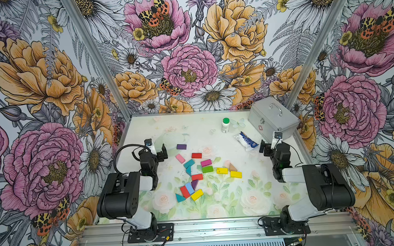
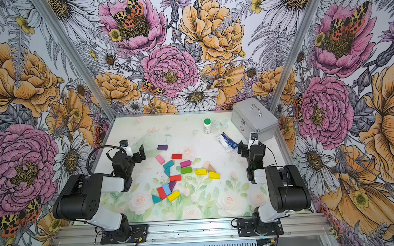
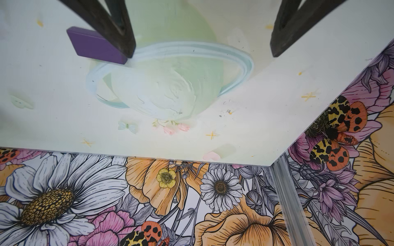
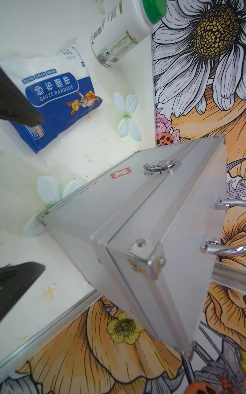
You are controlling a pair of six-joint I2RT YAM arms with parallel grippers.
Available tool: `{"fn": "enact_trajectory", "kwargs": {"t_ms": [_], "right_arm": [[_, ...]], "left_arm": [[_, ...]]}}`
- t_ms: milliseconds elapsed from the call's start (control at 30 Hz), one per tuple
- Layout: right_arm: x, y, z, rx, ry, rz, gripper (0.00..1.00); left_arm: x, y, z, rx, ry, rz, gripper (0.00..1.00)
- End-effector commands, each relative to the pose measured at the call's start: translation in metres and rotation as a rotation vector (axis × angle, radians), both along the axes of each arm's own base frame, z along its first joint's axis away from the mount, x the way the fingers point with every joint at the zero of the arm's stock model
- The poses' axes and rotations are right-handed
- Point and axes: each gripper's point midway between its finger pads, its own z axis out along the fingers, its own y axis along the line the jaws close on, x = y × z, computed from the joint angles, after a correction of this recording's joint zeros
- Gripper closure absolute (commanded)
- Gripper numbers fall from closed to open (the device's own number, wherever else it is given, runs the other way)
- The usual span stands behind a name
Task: Assemble a piece of candy with building blocks
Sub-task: Move the building block to the center of the board.
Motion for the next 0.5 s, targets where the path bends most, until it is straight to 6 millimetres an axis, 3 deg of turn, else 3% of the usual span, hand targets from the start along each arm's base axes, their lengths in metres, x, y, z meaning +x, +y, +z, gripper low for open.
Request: {"fn": "enact_trajectory", "kwargs": {"t_ms": [0, 467], "right_arm": [[0.0015, -0.0023, 0.0071, 0.003, -0.028, -0.015, 0.0], [0.0021, -0.0016, 0.0078, 0.004, -0.03, -0.013, 0.0]], "left_arm": [[0.0055, 0.001, 0.0129, 0.003, -0.033, -0.012, 0.01], [0.0054, 0.0011, 0.0126, -0.001, -0.032, -0.014, 0.02]]}}
